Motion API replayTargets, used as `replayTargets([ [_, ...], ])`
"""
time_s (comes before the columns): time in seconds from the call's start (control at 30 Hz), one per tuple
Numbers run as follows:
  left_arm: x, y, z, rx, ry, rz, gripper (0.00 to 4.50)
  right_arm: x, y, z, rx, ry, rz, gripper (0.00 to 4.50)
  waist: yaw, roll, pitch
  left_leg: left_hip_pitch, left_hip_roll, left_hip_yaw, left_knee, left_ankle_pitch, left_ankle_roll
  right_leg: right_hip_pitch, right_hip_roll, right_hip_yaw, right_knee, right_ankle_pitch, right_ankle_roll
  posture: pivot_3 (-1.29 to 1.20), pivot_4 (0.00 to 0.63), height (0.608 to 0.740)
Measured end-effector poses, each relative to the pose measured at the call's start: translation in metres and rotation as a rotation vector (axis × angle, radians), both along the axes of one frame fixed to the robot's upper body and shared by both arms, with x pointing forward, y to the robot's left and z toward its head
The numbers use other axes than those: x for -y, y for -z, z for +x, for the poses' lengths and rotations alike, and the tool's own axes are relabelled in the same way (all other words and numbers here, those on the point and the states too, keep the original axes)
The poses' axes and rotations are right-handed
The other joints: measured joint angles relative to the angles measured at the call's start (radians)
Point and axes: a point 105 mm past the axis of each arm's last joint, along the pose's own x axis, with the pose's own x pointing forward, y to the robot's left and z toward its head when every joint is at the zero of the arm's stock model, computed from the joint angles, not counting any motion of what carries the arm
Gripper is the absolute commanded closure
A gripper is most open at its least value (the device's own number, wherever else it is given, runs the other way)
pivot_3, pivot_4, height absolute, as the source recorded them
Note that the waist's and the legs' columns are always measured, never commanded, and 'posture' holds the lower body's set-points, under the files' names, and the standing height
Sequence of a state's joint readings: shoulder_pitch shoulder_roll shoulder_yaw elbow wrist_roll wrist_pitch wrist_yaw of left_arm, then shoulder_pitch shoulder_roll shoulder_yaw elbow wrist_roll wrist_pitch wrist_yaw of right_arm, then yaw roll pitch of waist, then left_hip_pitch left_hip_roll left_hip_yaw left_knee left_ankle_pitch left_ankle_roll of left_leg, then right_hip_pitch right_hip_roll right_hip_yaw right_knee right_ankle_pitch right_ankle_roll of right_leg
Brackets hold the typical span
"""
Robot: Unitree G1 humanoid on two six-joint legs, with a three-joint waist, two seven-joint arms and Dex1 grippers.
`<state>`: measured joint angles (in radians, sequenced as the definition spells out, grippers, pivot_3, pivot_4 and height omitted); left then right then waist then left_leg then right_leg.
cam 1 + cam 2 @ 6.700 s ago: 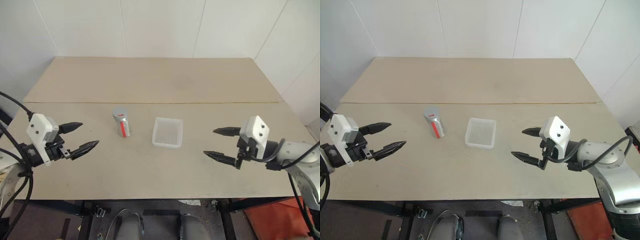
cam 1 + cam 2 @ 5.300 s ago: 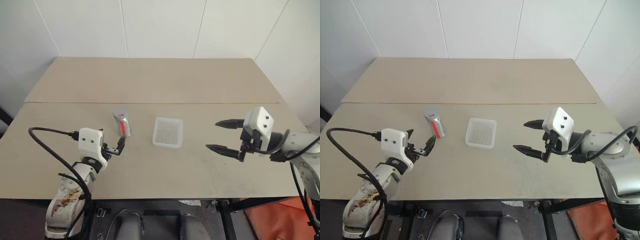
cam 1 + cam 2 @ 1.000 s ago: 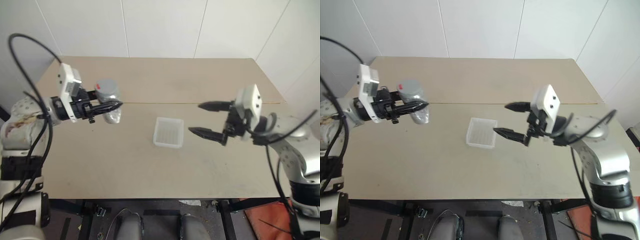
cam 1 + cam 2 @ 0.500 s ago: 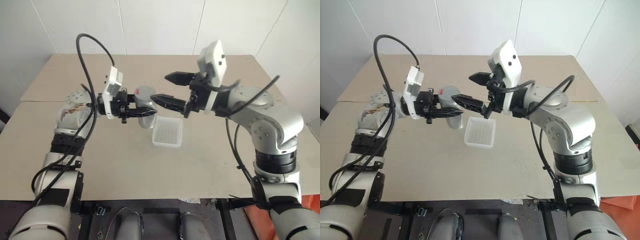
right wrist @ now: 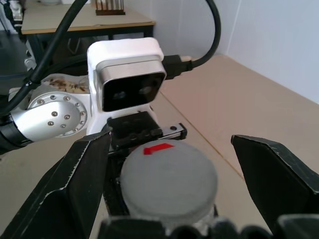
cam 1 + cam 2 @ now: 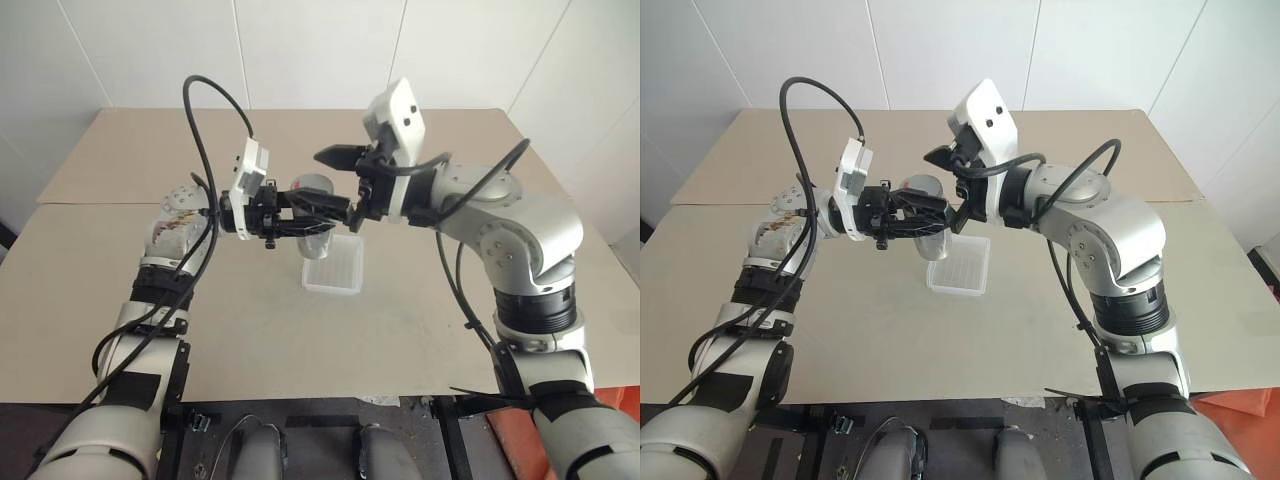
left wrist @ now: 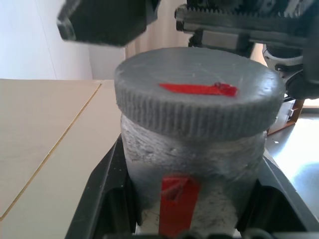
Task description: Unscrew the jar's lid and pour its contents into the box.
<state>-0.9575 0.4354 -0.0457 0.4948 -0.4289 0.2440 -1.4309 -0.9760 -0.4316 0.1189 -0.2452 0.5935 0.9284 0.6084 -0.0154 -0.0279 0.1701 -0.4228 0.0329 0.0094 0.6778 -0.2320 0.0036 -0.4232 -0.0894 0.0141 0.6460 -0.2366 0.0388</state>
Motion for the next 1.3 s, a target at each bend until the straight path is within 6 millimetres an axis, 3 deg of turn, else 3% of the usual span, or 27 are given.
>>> replayTargets([
  [0.33, -0.001, 0.003, 0.0, -0.006, -0.004, -0.002, 2.54, -0.004, 0.002, 0.005, -0.015, -0.001, -0.014, 0.0, 0.0, 0.0, 0.0, 0.0, 0.0, 0.0, 0.0, 0.0, 0.0, 0.0, 0.0, 0.0, 0.0, 0.0, 0.0, 0.0, 0.15, 0.74],
  [0.43, -0.001, 0.003, -0.001, -0.007, -0.004, -0.002, 2.54, -0.005, 0.002, 0.004, -0.016, -0.011, -0.014, 0.59, 0.0, 0.0, 0.0, 0.0, 0.0, 0.0, 0.0, 0.0, 0.0, 0.0, 0.0, 0.0, 0.0, 0.0, 0.0, 0.0, 0.15, 0.74],
  [0.57, -0.002, 0.003, 0.0, -0.006, -0.005, -0.003, 2.54, -0.007, 0.003, 0.002, -0.019, -0.03, -0.022, 1.76, 0.0, 0.0, 0.0, 0.0, 0.0, 0.0, 0.0, 0.0, 0.0, 0.0, 0.0, 0.0, 0.0, 0.0, 0.0, 0.0, 0.15, 0.74],
  [0.97, -0.001, 0.003, -0.002, 0.013, 0.005, 0.006, 2.54, -0.007, 0.004, -0.001, -0.019, -0.073, -0.028, 1.77, 0.0, 0.0, 0.0, 0.0, 0.0, 0.0, 0.0, 0.0, 0.0, 0.0, 0.0, 0.0, 0.0, 0.0, 0.0, 0.0, 0.15, 0.74],
  [1.3, 0.005, -0.002, -0.033, 0.03, 0.225, -0.018, 2.54, -0.001, 0.002, -0.018, 0.012, -0.554, -0.015, 1.77, -0.008, 0.0, 0.0, 0.001, 0.001, 0.0, 0.0, 0.0, 0.0, 0.0, 0.001, 0.0, 0.0, 0.0, 0.0, 0.0, 0.15, 0.74],
])
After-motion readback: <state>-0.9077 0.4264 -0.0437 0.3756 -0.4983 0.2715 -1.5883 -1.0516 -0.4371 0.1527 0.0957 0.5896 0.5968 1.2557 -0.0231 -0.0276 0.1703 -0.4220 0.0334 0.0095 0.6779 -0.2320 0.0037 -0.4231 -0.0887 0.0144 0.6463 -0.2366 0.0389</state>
